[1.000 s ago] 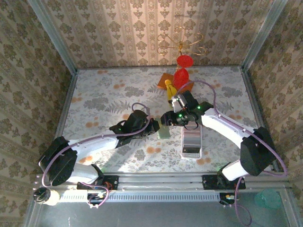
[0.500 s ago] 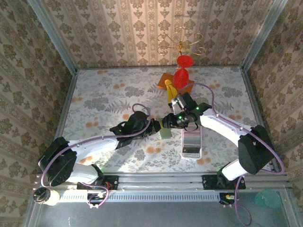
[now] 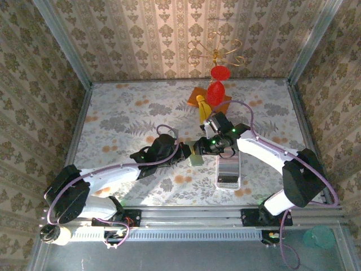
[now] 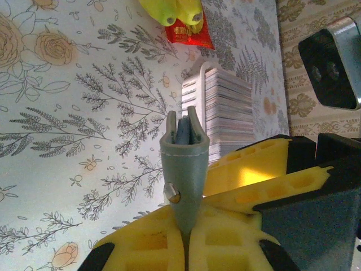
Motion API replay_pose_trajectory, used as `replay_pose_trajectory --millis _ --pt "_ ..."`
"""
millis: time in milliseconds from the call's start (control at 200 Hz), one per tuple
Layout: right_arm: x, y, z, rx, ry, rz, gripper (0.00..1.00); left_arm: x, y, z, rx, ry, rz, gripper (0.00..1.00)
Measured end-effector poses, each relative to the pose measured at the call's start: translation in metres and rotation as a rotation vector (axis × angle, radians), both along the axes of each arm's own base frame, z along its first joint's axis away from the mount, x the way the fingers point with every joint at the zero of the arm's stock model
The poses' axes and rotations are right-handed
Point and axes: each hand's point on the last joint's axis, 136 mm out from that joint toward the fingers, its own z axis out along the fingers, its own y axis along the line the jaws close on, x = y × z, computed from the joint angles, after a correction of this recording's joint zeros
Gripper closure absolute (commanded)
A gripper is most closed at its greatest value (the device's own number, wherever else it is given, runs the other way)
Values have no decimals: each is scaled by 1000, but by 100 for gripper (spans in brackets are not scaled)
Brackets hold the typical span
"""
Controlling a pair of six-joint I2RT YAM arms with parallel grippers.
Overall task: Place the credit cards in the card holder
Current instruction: Open the button on the card holder, then open the card holder at the bottom-center of the table.
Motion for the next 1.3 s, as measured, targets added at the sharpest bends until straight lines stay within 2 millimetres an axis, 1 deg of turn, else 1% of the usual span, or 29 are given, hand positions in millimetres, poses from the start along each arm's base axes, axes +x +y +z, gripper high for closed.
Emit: replay_pose_trajectory --millis 150,400,475,565,645,690,740,800,860,935,1075,1190,1300 --pt "-3 3 -9 -49 11 10 73 -3 4 -8 27 20 -1 100" --pt "0 1 -11 -94 -11 0 80 -3 6 -11 38 21 7 100" --pt "4 -15 -19 -172 -16 -38 81 -4 7 -10 34 18 8 100" --pt "8 -32 -29 -248 -3 -76 80 -4 8 -3 19 5 11 100" --pt "8 -38 -31 -270 -1 -89 76 -4 8 0 12 0 11 100" --pt "8 -38 -31 -270 -2 -87 72 -4 8 0 13 0 11 100" --pt "8 -37 -30 -262 -2 -86 65 -4 9 -1 15 1 11 100" --pt "6 -34 -29 -238 -7 -77 58 -4 9 -1 16 3 11 100" --pt "3 -32 -26 -210 -12 -70 55 -5 9 -2 17 4 11 100" --pt "1 -27 -20 -169 -25 -62 55 -5 10 -4 20 6 11 100" --pt "3 -19 -14 -121 -39 -49 60 -6 10 -5 20 11 7 100" --pt "3 -16 -17 -112 -27 -42 63 -7 10 -5 18 14 1 100" --pt "2 -14 -23 -109 -10 -32 69 -6 11 -6 17 19 2 100"
